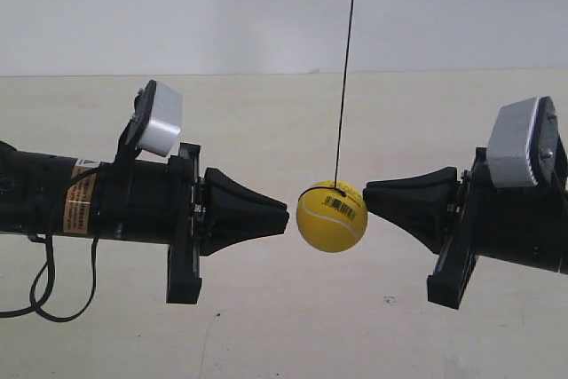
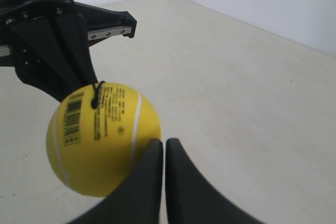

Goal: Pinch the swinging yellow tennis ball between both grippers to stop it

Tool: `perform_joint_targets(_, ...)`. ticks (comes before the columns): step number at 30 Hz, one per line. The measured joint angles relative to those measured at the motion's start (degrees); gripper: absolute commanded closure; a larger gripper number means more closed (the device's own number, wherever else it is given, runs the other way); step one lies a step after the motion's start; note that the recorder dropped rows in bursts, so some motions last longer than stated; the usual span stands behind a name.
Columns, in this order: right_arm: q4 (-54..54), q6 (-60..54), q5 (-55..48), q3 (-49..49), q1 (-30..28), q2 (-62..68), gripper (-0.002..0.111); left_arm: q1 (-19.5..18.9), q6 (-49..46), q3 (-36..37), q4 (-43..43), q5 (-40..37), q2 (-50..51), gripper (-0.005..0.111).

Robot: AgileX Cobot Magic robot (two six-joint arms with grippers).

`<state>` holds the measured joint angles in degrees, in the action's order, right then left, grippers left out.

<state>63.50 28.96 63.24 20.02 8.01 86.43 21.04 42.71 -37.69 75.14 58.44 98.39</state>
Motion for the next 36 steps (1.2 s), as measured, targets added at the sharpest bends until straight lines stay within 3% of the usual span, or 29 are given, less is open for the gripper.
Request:
perform_joint_targets(22, -5.57, -3.77, -4.09, 0.00, 0.00, 0.00, 0.108, -0.66, 0.00, 0.00, 0.00, -7.41, 0.00, 0.102)
perform_joint_targets(28, -6.91, -4.81, -5.79, 0.00, 0.00, -0.24, 0.108, -4.58, 1.59, 0.00, 0.14, -7.41, -2.12, 0.102)
perform_joint_targets(36, -13.15, -6.38, -16.87, 0.00, 0.00, -8.77, 0.108, -10.76, 6.54, 0.00, 4.51, -7.99, -9.10, 0.102)
